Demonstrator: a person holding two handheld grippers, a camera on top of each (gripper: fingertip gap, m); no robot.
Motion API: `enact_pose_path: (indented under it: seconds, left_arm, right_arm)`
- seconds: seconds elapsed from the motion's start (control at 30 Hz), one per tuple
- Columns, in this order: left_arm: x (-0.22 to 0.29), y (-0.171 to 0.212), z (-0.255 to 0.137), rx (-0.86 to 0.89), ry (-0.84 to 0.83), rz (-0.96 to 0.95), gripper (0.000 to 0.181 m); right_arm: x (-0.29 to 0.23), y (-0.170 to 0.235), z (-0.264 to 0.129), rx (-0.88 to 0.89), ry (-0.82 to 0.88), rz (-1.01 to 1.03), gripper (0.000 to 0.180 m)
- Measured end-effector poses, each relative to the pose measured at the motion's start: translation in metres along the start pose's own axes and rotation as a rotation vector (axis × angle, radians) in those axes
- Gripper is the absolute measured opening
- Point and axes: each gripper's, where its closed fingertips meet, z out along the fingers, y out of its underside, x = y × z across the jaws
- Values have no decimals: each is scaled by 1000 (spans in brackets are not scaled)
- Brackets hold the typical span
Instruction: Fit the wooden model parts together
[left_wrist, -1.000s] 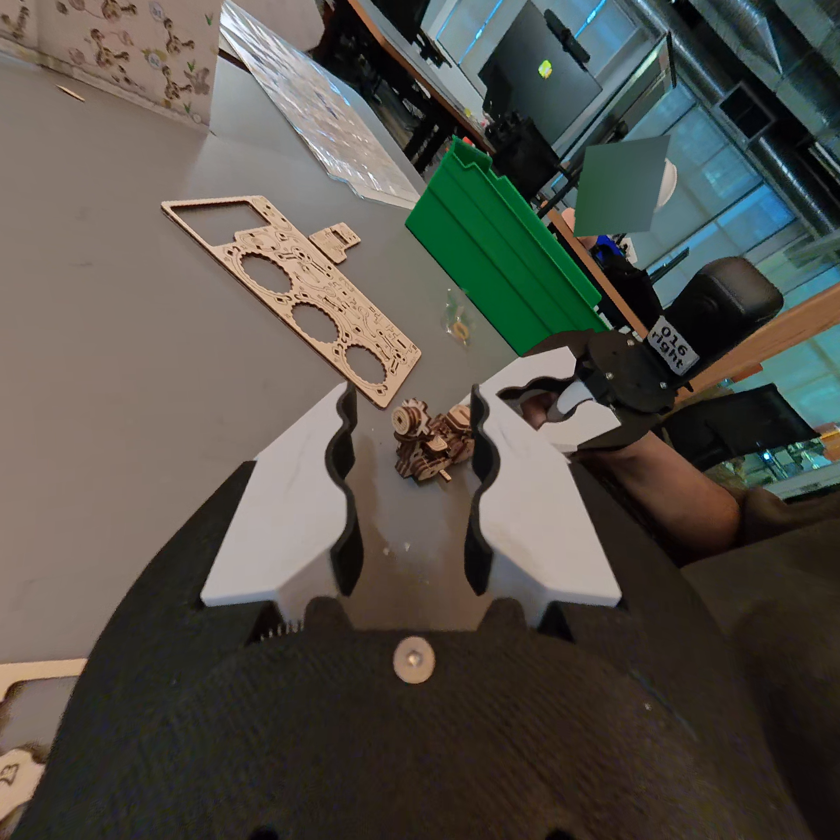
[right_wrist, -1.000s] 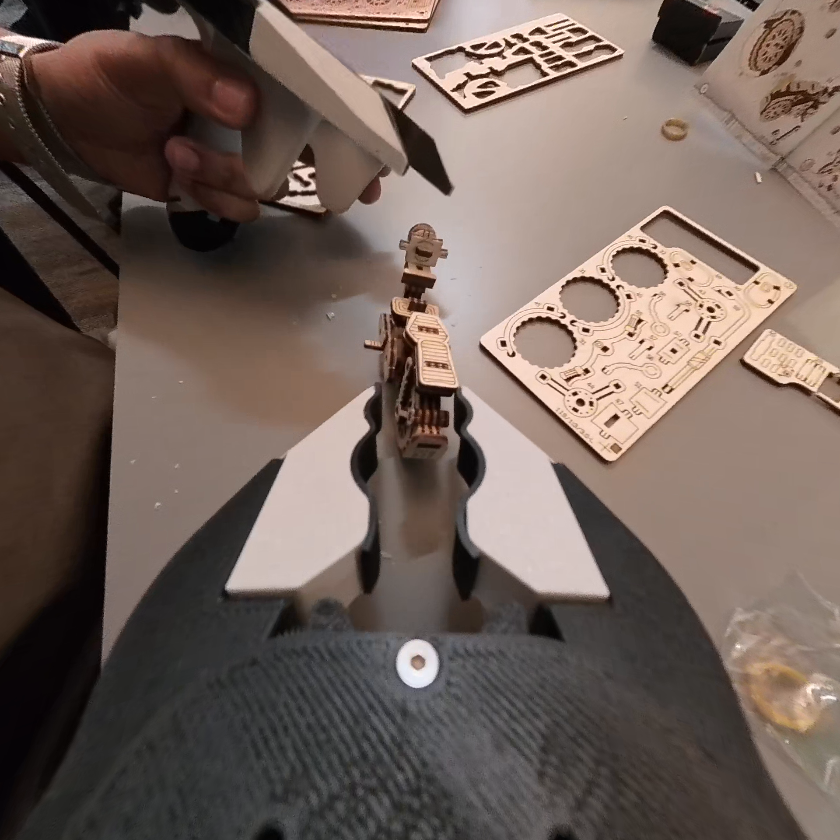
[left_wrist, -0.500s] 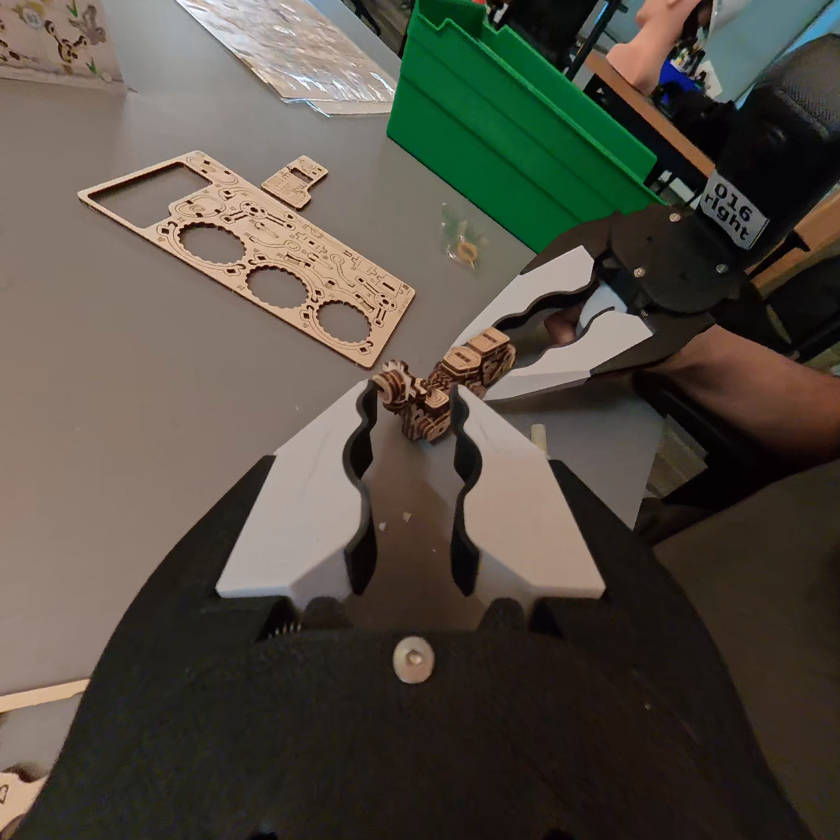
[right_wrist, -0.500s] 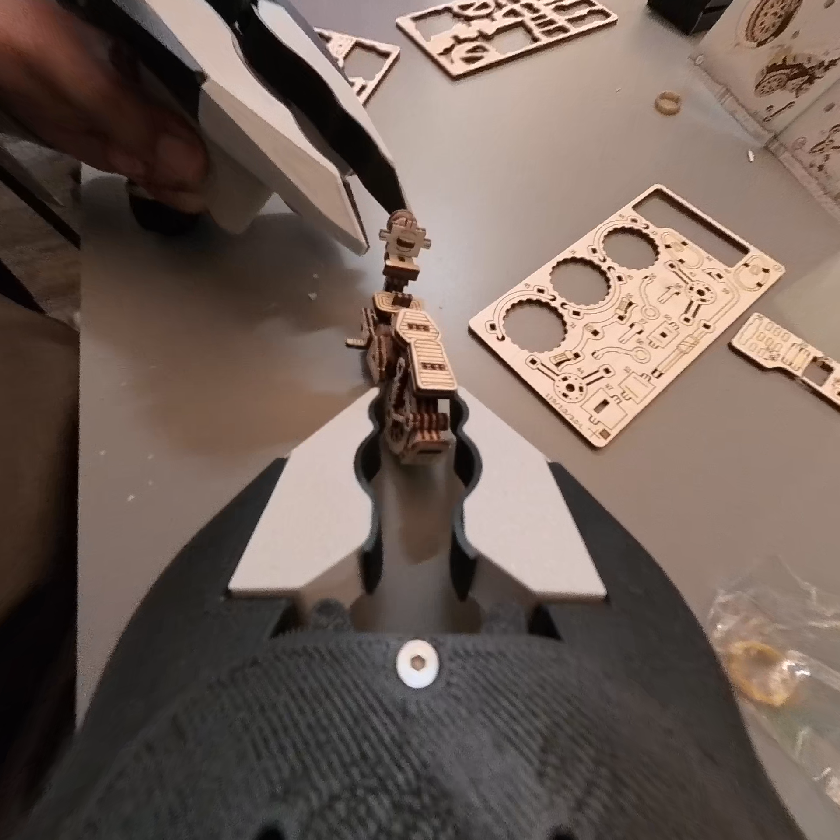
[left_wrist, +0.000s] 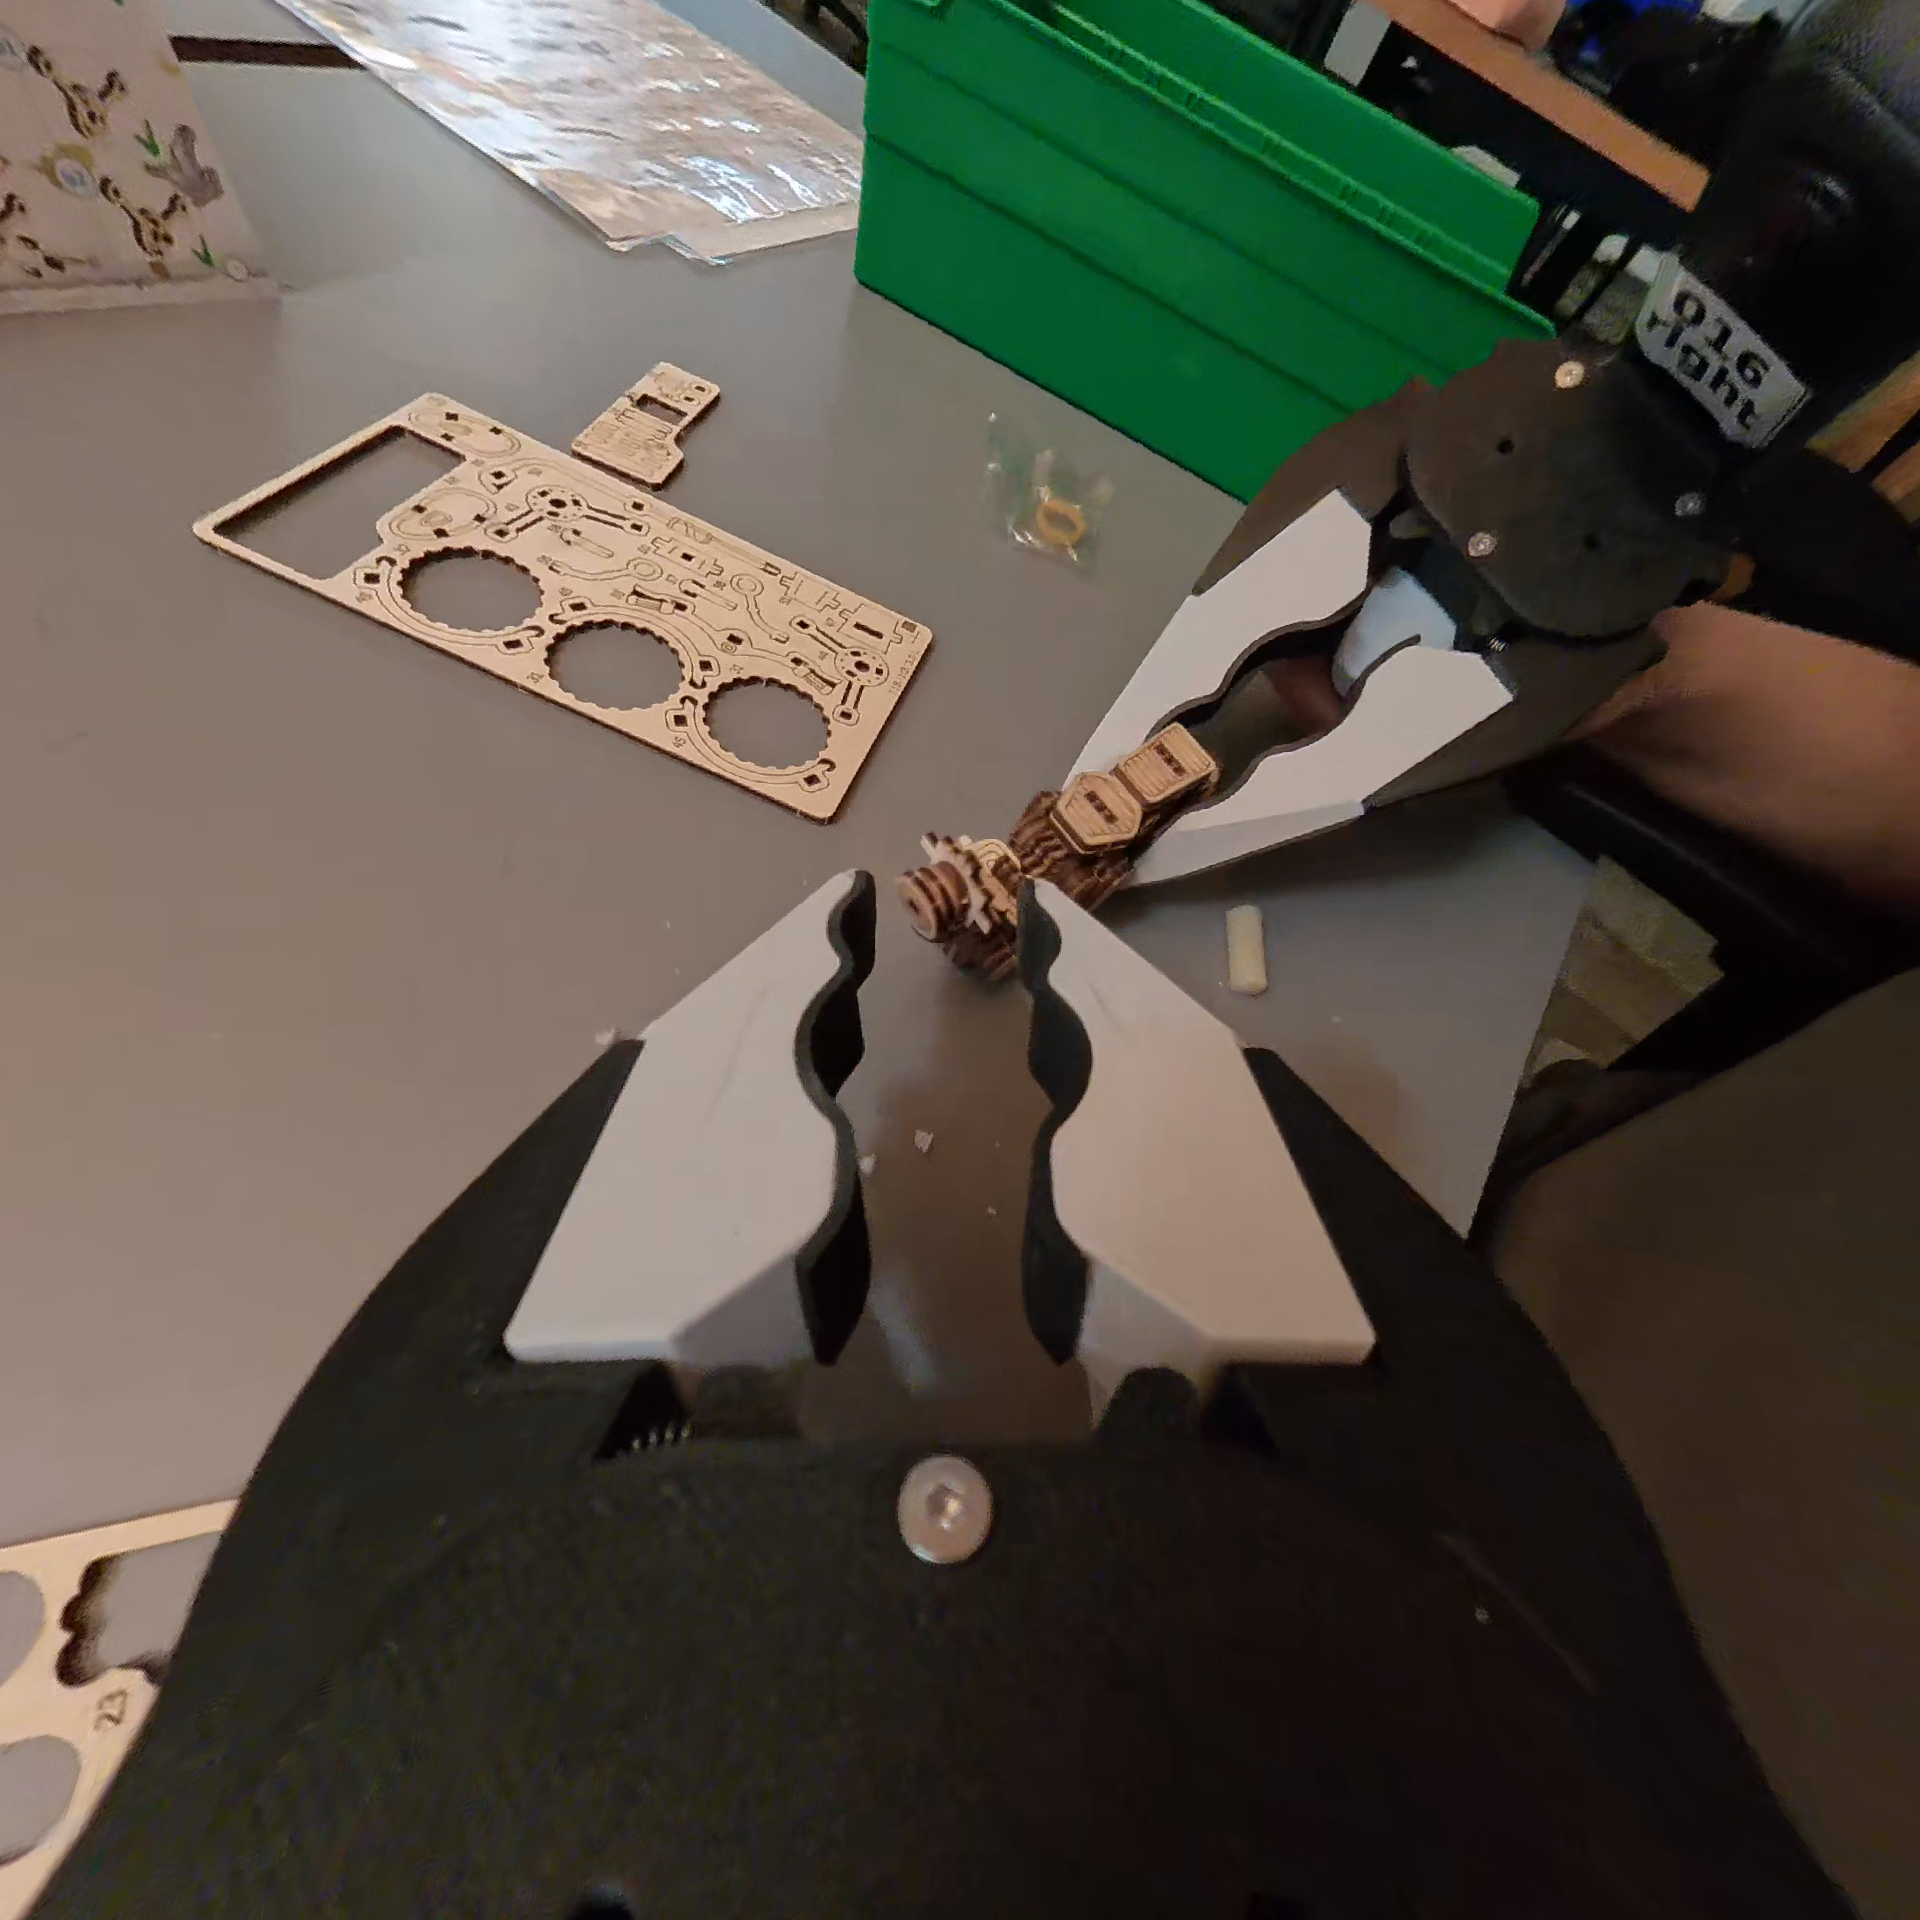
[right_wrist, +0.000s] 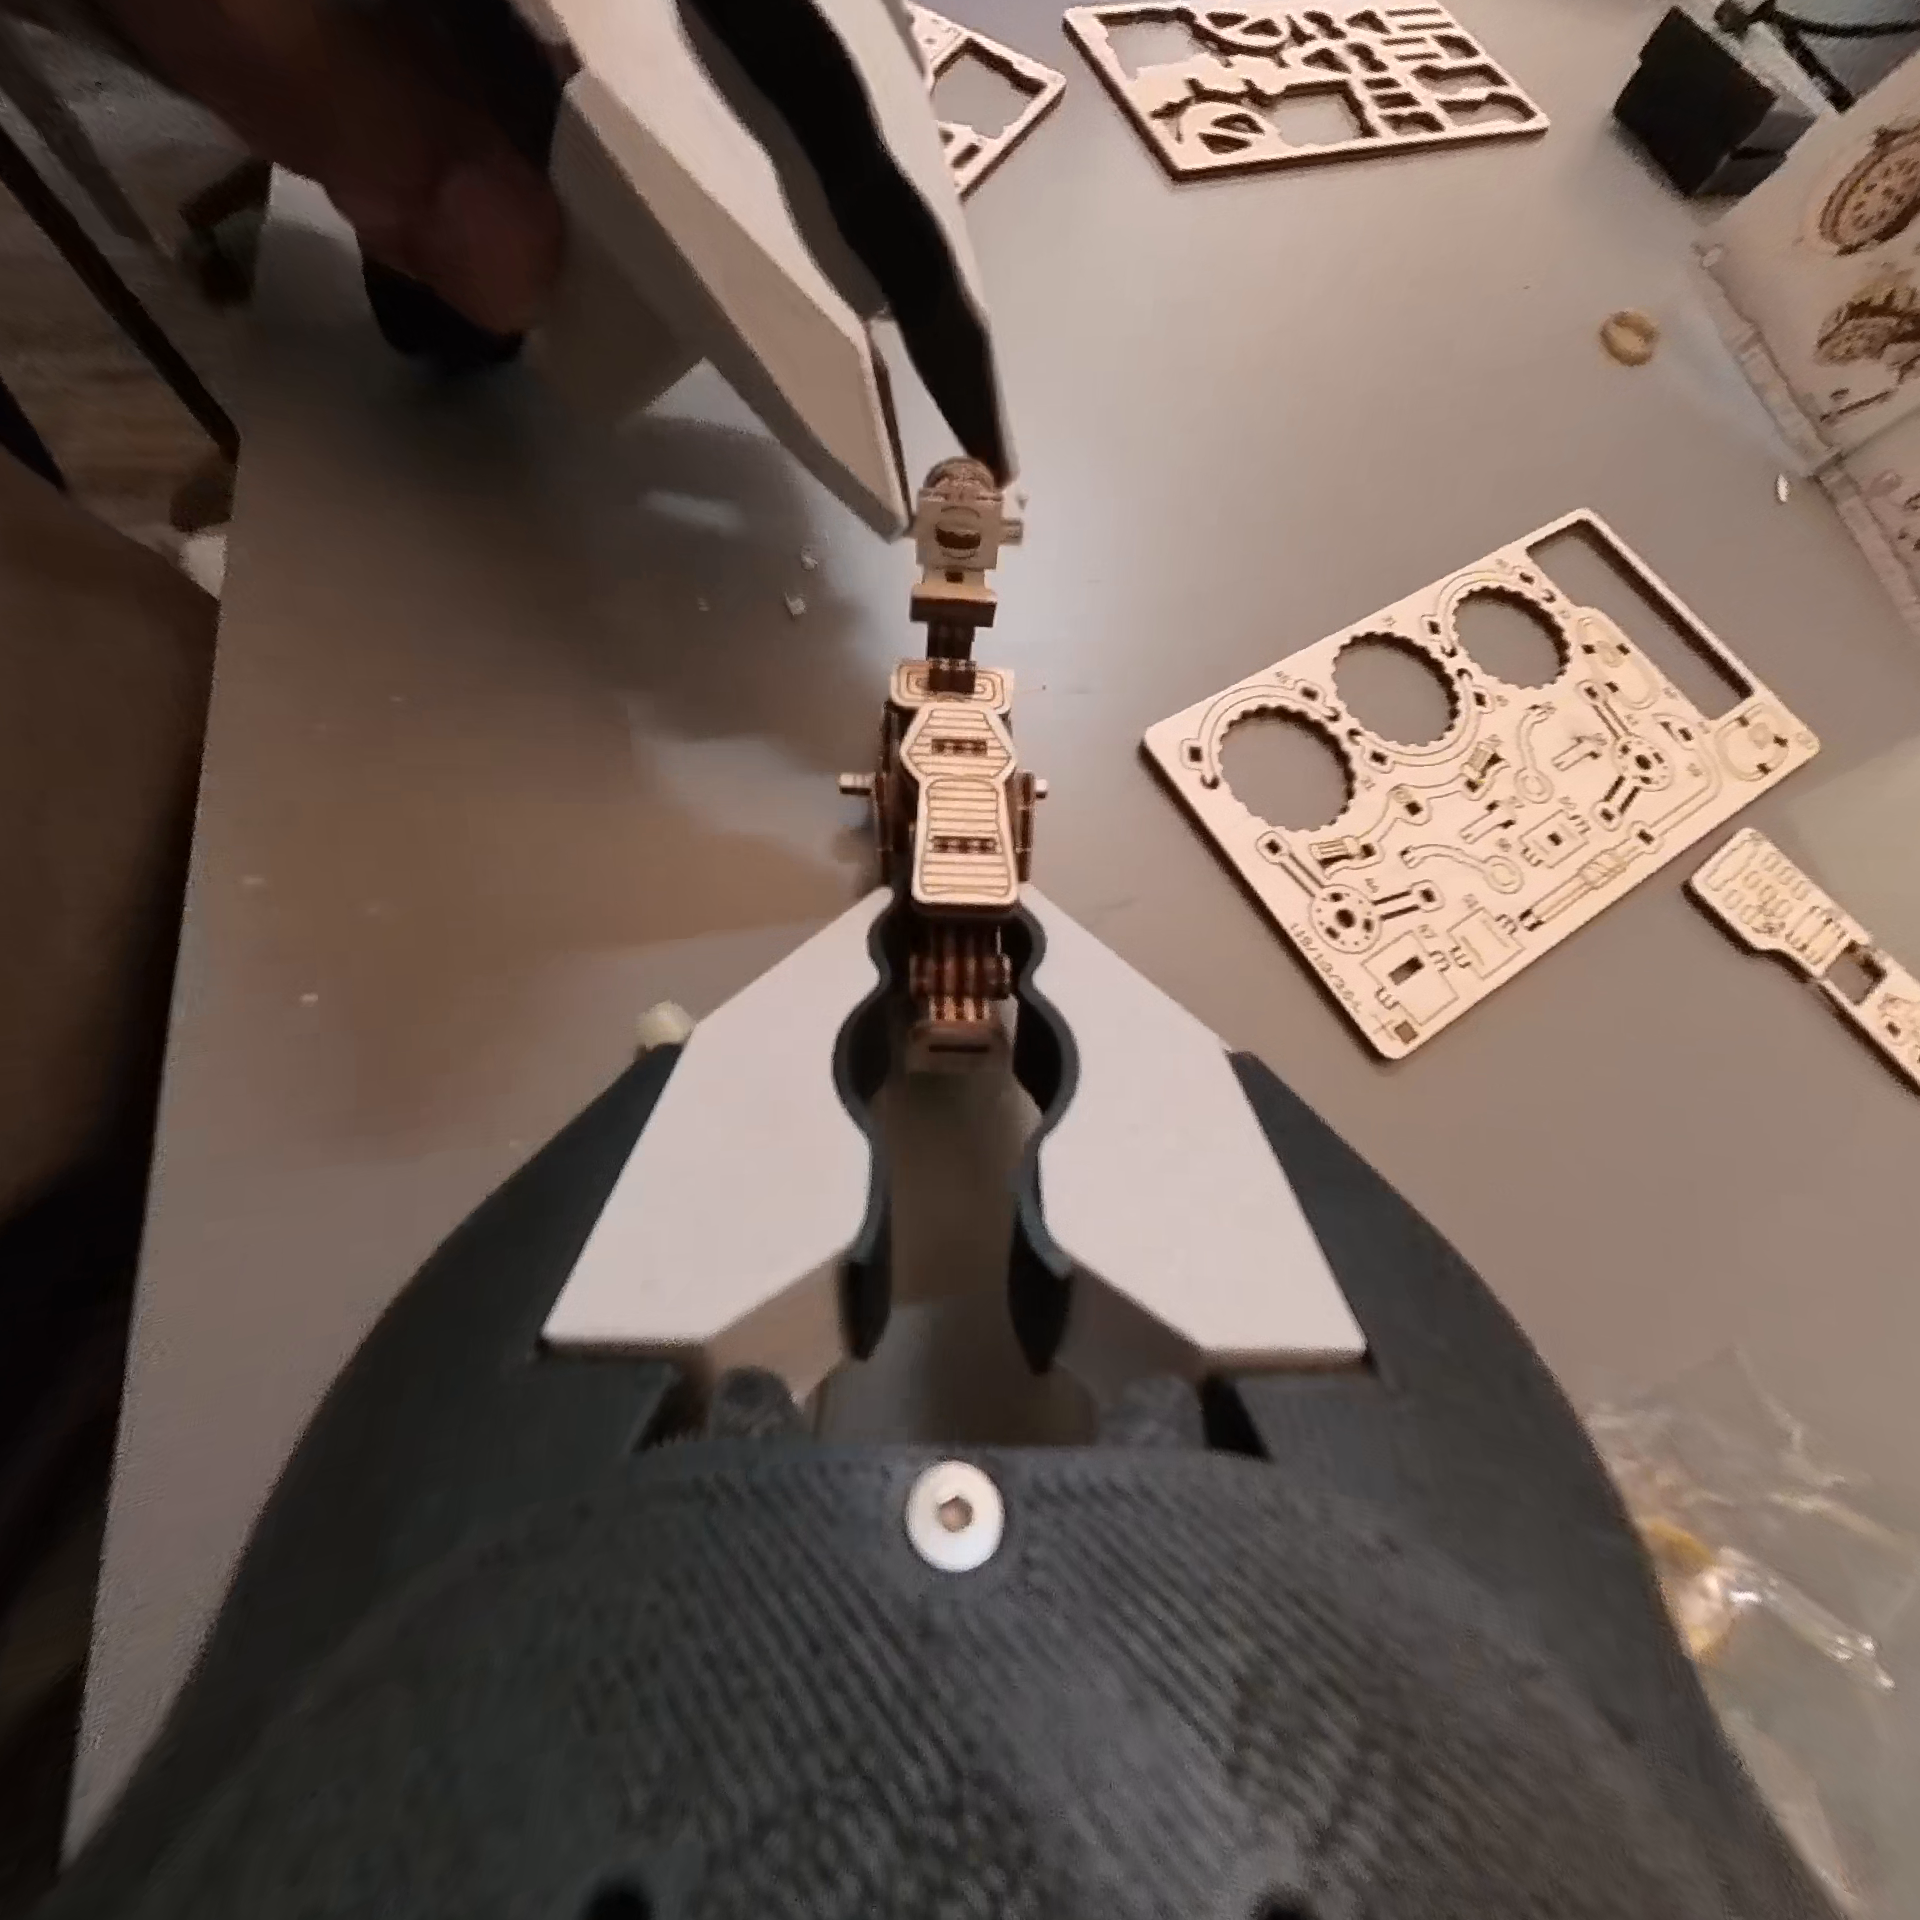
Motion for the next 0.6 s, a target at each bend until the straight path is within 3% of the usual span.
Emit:
enact_pose_path:
  seconds: [0.23,0.6]
  left_arm:
    - [11,10,2,-57,94,-5,37]
    - [12,8,1,-50,149,-32,28]
  right_arm:
    - [-1,2,-3,7,-16,-38,15]
    - [6,7,3,-38,-24,26,20]
